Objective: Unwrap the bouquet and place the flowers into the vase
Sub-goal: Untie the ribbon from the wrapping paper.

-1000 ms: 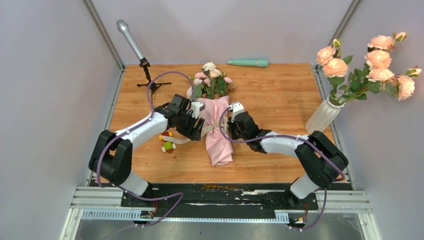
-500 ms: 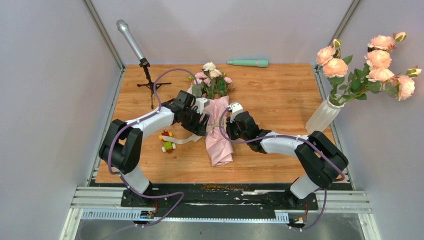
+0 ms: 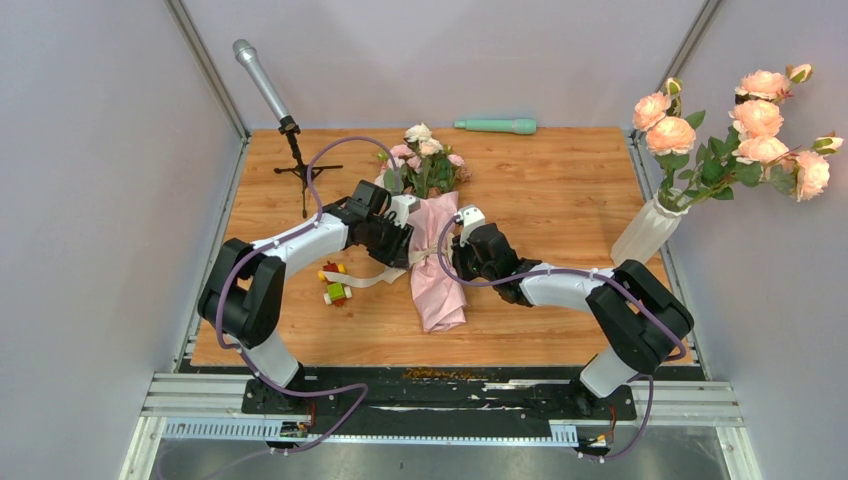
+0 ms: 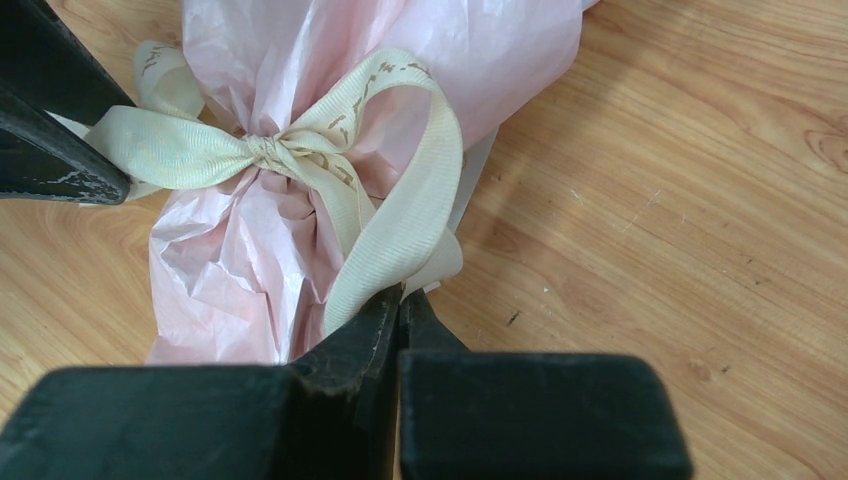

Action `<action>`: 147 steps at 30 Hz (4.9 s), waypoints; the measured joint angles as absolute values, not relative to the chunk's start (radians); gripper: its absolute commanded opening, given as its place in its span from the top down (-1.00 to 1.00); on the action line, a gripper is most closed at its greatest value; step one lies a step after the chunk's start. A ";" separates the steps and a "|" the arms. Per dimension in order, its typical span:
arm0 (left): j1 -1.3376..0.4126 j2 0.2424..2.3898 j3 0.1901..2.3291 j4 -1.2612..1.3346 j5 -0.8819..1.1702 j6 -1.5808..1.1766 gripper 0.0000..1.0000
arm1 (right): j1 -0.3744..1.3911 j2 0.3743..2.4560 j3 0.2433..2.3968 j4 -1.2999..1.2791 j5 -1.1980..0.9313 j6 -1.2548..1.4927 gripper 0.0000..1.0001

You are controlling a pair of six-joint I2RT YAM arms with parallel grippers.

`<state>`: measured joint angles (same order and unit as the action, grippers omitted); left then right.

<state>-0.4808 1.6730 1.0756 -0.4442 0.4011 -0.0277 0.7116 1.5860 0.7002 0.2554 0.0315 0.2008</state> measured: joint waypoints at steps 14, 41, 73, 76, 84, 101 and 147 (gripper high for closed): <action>-0.481 1.650 1.076 -0.444 0.406 -0.027 0.57 | 0.712 1.586 0.700 0.255 0.040 0.200 1.00; -0.482 1.584 1.108 -0.467 0.329 -0.068 1.00 | 0.756 1.618 0.700 0.251 0.369 0.201 1.00; -0.447 1.568 1.108 -0.509 0.224 -0.116 1.00 | 0.765 1.649 0.701 0.109 0.625 0.347 1.00; -0.438 1.560 1.108 -0.511 0.221 -0.118 1.00 | 0.765 1.649 0.701 0.102 0.638 0.359 1.00; -0.395 1.534 1.108 -0.518 0.208 -0.128 1.00 | 0.764 1.644 0.700 0.063 0.667 0.392 1.00; -0.365 1.452 1.108 -0.546 0.133 -0.125 1.00 | 0.733 1.551 0.664 -0.054 0.702 0.473 1.00; -0.306 1.334 1.101 -0.565 0.058 -0.105 1.00 | 0.460 1.238 0.516 -0.131 0.555 0.572 1.00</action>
